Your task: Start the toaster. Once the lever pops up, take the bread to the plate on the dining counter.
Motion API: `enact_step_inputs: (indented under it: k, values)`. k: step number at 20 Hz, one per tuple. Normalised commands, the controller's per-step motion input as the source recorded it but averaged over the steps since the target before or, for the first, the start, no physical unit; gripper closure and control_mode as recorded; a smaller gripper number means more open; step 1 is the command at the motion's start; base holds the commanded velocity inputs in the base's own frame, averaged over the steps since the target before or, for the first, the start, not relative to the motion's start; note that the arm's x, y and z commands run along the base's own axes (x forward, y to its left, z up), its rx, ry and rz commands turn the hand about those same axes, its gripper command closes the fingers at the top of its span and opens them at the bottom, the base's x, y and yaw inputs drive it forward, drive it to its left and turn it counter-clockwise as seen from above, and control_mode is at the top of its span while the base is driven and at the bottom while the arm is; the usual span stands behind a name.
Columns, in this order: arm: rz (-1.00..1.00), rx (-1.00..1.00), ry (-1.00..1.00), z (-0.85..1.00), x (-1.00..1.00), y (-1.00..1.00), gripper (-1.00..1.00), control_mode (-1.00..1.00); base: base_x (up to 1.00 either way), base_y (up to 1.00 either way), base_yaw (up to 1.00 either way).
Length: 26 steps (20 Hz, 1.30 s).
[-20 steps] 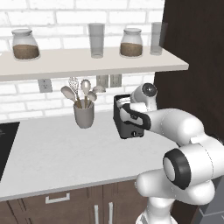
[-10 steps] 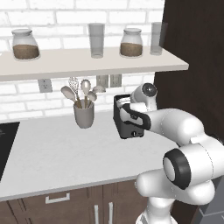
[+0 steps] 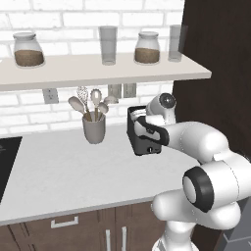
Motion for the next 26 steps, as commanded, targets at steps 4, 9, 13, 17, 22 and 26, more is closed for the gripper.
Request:
enact_step_inputs:
  k: [4,9,13,17,22,26]
  values:
    - [0.0,0.0,0.0,0.0,0.0,0.0,-1.0,-1.0,0.0,0.0,0.0]
    - [0.0,0.0,0.0,0.0,0.0,0.0,-1.0,-1.0,0.0,0.0,0.0]
    - [0.0,0.0,0.0,0.0,0.0,0.0,-1.0,-1.0,0.0,0.0,0.0]
    - [0.0,0.0,0.0,0.0,0.0,0.0,-1.0,-1.0,0.0,0.0,0.0]
    - [0.0,0.0,0.0,0.0,0.0,0.0,-1.0,-1.0,0.0,0.0,0.0]
    - [0.0,0.0,0.0,0.0,0.0,0.0,-1.0,-1.0,0.0,0.0,0.0]
